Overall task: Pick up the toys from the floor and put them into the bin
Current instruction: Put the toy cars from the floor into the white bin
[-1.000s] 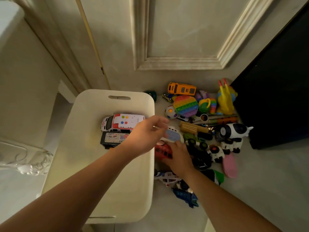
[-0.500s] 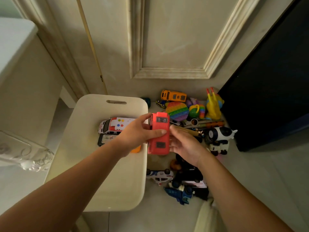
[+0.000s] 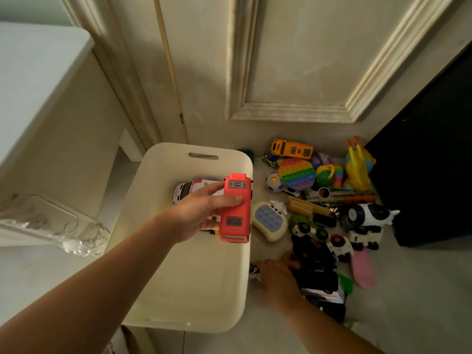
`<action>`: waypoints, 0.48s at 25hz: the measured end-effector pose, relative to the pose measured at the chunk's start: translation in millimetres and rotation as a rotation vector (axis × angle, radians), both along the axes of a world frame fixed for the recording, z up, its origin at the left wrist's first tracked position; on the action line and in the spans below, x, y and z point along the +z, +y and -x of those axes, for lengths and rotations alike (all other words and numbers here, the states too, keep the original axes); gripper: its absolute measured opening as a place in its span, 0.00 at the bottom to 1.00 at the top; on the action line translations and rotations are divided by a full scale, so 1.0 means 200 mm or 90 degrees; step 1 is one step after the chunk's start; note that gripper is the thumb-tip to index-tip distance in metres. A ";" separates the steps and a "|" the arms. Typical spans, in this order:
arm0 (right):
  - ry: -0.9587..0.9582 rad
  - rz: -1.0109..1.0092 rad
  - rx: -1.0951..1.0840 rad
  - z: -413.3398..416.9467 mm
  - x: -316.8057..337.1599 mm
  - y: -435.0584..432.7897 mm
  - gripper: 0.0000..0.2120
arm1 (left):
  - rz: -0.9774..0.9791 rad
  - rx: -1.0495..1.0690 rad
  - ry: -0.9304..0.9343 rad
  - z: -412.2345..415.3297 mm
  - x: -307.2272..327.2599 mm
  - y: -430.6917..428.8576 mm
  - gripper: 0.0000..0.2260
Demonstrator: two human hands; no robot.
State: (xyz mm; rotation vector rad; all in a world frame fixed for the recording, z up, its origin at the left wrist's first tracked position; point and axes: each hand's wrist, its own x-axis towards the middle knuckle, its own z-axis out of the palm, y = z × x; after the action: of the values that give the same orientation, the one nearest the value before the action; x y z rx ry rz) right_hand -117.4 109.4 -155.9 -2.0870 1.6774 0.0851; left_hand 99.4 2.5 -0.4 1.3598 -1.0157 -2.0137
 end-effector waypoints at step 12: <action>-0.776 0.105 -0.502 -0.09 0.89 -0.38 0.18 | 0.028 -0.181 -0.191 -0.29 0.46 -0.14 0.32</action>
State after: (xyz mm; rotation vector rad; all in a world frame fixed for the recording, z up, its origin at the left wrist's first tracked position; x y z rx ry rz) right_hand -100.2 33.4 21.3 -0.9324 1.4787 -1.2959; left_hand 156.7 -26.0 92.4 1.6020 -1.4491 -2.0052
